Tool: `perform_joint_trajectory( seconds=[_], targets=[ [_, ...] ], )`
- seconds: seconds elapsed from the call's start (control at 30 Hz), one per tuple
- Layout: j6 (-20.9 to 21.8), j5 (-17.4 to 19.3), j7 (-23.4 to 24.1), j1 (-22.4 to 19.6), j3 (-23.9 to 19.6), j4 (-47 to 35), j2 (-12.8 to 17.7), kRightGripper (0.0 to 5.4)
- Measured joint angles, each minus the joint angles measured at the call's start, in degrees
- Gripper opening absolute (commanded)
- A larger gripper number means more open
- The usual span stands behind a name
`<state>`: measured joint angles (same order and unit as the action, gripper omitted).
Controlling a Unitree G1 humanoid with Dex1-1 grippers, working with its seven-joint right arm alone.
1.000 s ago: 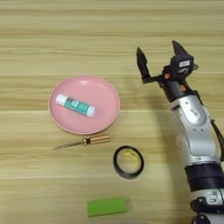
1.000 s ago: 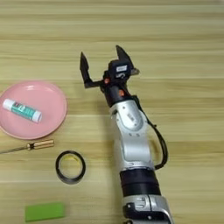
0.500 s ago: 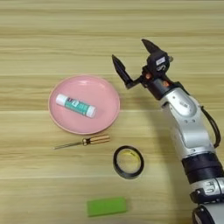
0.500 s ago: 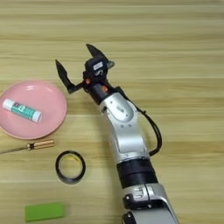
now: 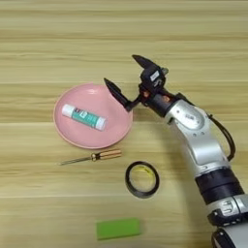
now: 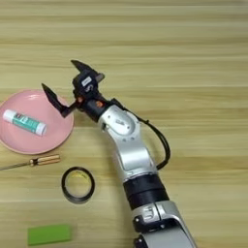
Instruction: Move the objects on the table
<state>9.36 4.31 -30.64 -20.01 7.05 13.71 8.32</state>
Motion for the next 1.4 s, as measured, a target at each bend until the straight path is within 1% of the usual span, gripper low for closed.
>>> perform_joint_trajectory(
  seconds=[0.13,0.37,0.6,0.9,1.07,1.13,1.23,1.4],
  targets=[
    [-0.43,-0.23,-0.94,-0.19,0.32,0.14,-0.01,5.40],
    [-2.56,-0.20,-2.79,-1.63,1.21,0.17,-0.21,5.40],
    [-3.75,-0.21,-5.05,-1.86,2.67,0.82,-0.62,5.40],
    [-4.11,-0.55,-7.78,-2.12,4.60,2.66,-0.89,5.40],
    [-5.35,-0.82,-9.81,-2.13,6.08,4.19,-0.92,5.40],
    [-6.53,-0.79,-11.01,-2.15,6.50,4.27,-1.00,5.40],
    [-6.77,-0.79,-11.32,-2.15,6.76,4.27,-1.06,5.40],
    [-8.87,-1.47,-12.26,-2.19,7.62,4.53,-1.00,5.40]
  ],
)
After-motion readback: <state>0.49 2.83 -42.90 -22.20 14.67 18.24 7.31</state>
